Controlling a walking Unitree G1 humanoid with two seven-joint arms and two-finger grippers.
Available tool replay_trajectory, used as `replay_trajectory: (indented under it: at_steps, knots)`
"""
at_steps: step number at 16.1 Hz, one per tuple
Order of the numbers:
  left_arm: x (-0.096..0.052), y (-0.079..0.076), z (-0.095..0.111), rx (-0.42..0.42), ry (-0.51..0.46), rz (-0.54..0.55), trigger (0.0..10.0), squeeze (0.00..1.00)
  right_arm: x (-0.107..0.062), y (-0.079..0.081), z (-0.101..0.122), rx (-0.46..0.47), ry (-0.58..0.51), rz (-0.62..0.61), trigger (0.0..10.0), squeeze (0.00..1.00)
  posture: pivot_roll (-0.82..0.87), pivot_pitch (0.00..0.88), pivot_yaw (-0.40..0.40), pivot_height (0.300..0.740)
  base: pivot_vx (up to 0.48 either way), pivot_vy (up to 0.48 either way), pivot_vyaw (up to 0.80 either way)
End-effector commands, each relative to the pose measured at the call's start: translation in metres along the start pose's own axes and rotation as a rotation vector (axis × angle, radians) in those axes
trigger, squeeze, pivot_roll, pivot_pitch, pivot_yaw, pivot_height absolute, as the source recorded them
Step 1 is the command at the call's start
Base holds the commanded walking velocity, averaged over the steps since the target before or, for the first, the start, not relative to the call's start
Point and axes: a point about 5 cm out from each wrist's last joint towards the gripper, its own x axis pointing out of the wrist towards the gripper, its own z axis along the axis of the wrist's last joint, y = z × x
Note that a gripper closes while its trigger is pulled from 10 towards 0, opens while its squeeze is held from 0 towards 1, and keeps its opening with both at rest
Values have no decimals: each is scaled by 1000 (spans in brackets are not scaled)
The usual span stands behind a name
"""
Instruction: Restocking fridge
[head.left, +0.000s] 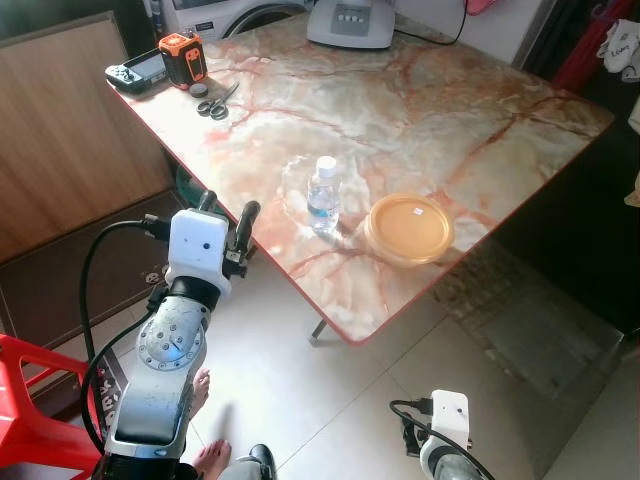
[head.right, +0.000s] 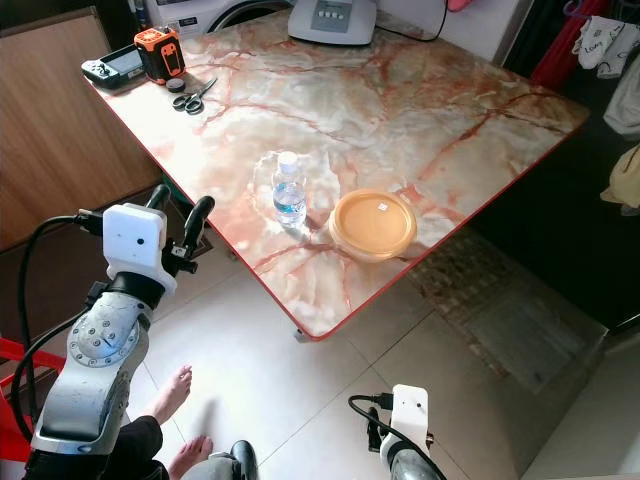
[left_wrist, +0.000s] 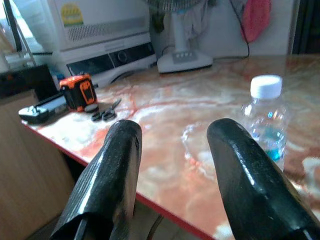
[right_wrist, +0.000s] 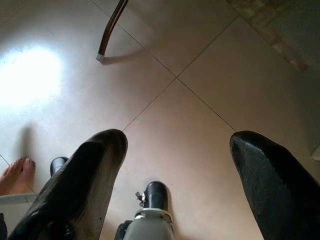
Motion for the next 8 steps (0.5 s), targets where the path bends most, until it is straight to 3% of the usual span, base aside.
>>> replay_trajectory:
  at_steps: [1, 6, 8]
  knots:
    - [-1, -3, 3, -10, -8, -12, 10000, 0, -2, -4, -9, 11, 33, -16, 10000, 0, 69, 152, -37, 740, 0, 0, -800]
    - [-2, -6, 6, -19, -14, 0, 10000, 0, -3, -8, -11, 6, 53, -1, 10000, 0, 73, 164, -57, 740, 0, 0, -800]
    - [-2, -6, 6, -18, -15, 6, 10000, 0, -2, -9, -10, 4, 53, 6, 10000, 0, 75, 173, -65, 740, 0, 0, -316]
